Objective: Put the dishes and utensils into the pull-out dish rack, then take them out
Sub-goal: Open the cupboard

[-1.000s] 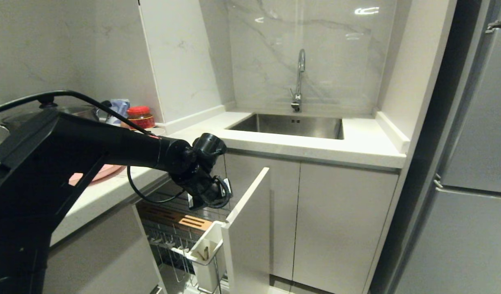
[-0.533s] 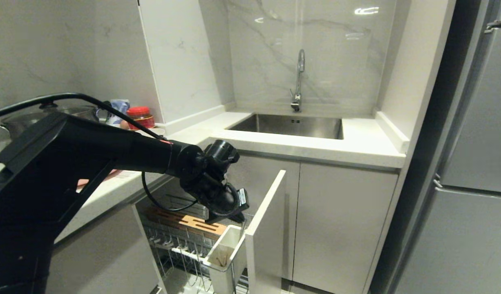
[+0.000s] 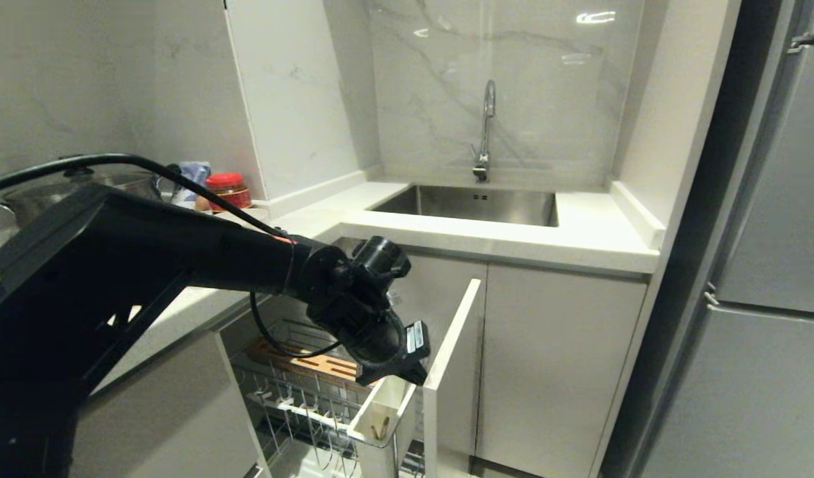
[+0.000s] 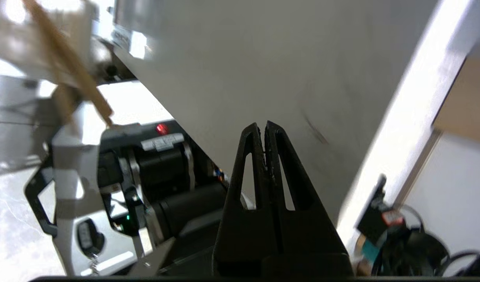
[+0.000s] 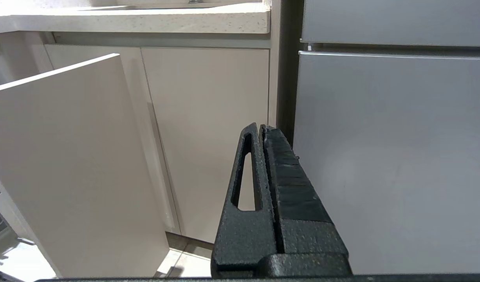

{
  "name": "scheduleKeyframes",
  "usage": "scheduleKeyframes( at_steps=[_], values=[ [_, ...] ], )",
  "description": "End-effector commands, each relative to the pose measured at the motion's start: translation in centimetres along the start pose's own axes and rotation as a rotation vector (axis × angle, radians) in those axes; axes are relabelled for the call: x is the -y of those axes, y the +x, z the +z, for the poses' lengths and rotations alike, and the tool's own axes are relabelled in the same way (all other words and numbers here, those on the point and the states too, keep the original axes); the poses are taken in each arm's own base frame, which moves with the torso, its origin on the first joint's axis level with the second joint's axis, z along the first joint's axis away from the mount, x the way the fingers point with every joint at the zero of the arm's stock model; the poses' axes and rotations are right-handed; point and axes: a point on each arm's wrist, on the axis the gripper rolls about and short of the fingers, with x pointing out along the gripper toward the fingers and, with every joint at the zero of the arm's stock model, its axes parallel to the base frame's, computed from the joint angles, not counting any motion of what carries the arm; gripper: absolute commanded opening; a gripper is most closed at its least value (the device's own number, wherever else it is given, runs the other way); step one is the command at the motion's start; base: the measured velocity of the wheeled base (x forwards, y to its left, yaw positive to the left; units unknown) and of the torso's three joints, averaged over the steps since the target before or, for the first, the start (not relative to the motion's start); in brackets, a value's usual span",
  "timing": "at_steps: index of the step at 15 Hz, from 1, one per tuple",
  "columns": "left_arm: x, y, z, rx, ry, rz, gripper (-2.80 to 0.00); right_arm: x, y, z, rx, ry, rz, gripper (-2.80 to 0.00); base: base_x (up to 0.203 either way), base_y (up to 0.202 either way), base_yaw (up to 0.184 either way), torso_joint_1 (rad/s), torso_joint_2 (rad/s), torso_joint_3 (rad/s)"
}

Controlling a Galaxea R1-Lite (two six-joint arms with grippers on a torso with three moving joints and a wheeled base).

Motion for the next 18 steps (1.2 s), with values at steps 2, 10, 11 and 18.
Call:
scheduleKeyframes(
  at_steps=[2, 10, 11, 18],
  values=[
    [1.2, 0.4, -1.1, -0.020, 0.027, -0.008, -2.80, 0.0, 0.2, -0.7, -0.026, 0.000, -0.001, -2.80, 0.000, 0.000, 0.000, 0.000, 0.00, 0.000],
    [3.2, 0.8, -2.1, -0.032, 0.063, -0.031, -2.80, 0.0, 0.2, -0.7, -0.026, 0.000, 0.000, -2.80, 0.000, 0.000, 0.000, 0.000, 0.00, 0.000],
    [3.2, 0.9, -2.1, -0.032, 0.061, -0.030, -2.80, 0.0, 0.2, -0.7, -0.026, 0.000, 0.000, -2.80, 0.000, 0.000, 0.000, 0.000, 0.00, 0.000],
    [1.6, 0.3, -0.8, -0.002, 0.037, -0.006, -2.80, 0.0, 0.2, -0.7, -0.026, 0.000, 0.000, -2.80, 0.000, 0.000, 0.000, 0.000, 0.00, 0.000]
  ],
)
